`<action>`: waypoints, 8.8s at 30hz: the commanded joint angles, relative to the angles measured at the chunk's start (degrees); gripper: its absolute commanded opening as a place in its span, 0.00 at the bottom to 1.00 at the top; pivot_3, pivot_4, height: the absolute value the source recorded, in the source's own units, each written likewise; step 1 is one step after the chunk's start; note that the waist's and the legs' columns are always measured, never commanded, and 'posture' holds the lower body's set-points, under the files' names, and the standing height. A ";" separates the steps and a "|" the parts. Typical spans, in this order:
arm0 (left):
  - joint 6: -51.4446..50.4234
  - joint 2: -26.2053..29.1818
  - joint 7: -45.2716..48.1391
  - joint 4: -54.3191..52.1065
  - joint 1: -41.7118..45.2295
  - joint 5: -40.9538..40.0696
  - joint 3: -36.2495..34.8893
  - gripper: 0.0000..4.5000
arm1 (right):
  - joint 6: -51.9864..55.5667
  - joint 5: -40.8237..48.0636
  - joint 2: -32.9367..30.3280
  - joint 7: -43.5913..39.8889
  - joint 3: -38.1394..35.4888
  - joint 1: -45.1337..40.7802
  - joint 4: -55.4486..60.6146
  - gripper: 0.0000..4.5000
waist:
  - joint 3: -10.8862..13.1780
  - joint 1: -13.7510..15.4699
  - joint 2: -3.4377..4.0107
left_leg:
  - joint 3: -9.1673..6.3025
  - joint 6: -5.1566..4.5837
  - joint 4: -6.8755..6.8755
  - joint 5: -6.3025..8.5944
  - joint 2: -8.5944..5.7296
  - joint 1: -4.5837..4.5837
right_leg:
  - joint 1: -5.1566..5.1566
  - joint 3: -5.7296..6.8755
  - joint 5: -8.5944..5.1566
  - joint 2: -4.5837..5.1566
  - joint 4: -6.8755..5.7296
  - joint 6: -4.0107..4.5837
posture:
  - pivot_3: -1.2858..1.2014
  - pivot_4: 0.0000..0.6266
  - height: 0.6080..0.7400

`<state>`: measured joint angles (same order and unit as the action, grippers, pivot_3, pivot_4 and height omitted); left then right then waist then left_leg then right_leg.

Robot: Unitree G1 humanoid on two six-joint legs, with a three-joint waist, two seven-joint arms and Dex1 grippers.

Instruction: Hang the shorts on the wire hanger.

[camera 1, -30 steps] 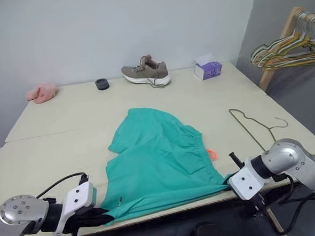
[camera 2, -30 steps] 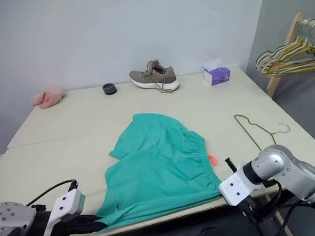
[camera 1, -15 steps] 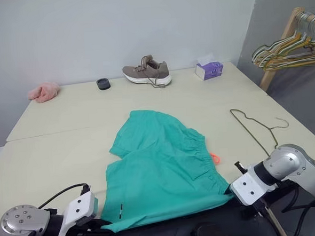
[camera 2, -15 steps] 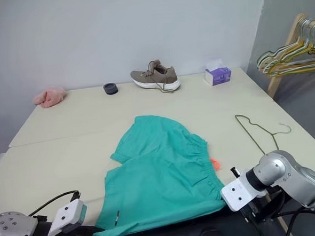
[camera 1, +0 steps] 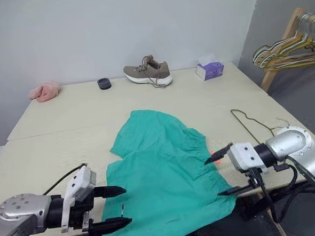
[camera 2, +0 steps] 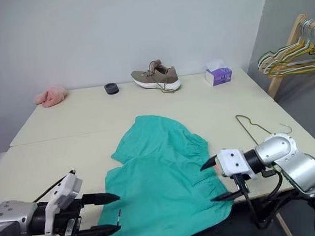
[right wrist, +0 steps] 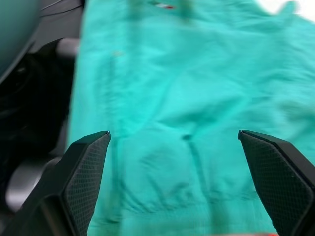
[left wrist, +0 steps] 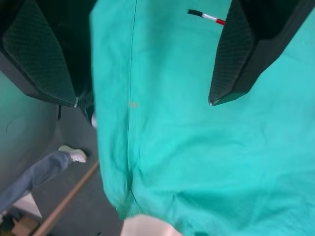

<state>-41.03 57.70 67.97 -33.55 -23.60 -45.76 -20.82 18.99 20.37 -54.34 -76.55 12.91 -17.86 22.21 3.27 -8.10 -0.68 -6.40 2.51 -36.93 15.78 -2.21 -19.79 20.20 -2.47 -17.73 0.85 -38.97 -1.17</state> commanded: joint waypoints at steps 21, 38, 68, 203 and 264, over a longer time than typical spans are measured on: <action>4.79 -8.16 -5.63 6.20 26.67 6.50 14.82 0.99 | 14.25 -6.82 20.41 53.25 -28.60 6.54 -21.50 1.00 | -0.16 -1.68 0.03 | 0.12 -0.01 -0.02 0.00 -0.07 -0.11 | 0.03 -0.22 0.05 -0.03 0.00 -0.07 | 0.41 0.00 1.00; 3.62 -9.95 -8.70 6.12 41.31 8.82 19.25 0.99 | 19.34 -9.83 16.23 47.61 -22.15 -5.95 -47.98 1.00 | -0.27 -6.06 0.24 | 0.18 -0.06 -0.05 -0.02 -0.06 -0.07 | -0.05 -0.33 0.10 -0.12 0.00 -0.18 | 0.41 0.00 1.00; 11.38 -11.54 -16.21 26.30 44.61 17.70 13.34 1.00 | -3.76 -21.35 13.74 39.34 -9.89 -15.97 -50.23 0.00 | -0.69 -6.58 -0.16 | 0.21 -0.15 -0.04 0.03 -0.08 0.33 | -0.56 -0.44 0.24 -0.08 0.39 -0.45 | 0.41 0.00 1.00; 10.99 -7.51 0.48 27.38 36.45 17.75 17.18 0.99 | 51.49 7.56 3.36 18.52 -23.69 15.95 -0.55 0.00 | -0.69 -6.56 -0.05 | -0.12 -0.12 -0.17 0.05 -0.23 -0.97 | 0.69 -0.03 0.11 0.20 -0.01 -0.55 | 0.36 0.00 1.00; 18.64 -11.45 -10.56 31.98 38.98 21.88 12.47 0.99 | 56.09 13.69 7.66 30.40 -4.68 -8.26 -3.35 0.00 | -0.80 -6.52 -0.05 | -0.08 -0.17 -0.27 0.03 -0.20 -1.01 | 0.78 -0.07 0.15 0.18 -0.07 -0.64 | 0.40 0.00 1.00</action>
<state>-23.67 46.23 58.54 -1.63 13.41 -23.97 -6.20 80.70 36.31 -45.01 -44.92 5.93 -24.97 15.62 2.47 -14.63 -0.73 -6.47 2.34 -37.19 15.81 -2.41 -20.80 20.98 -2.54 -17.58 1.02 -39.04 -1.81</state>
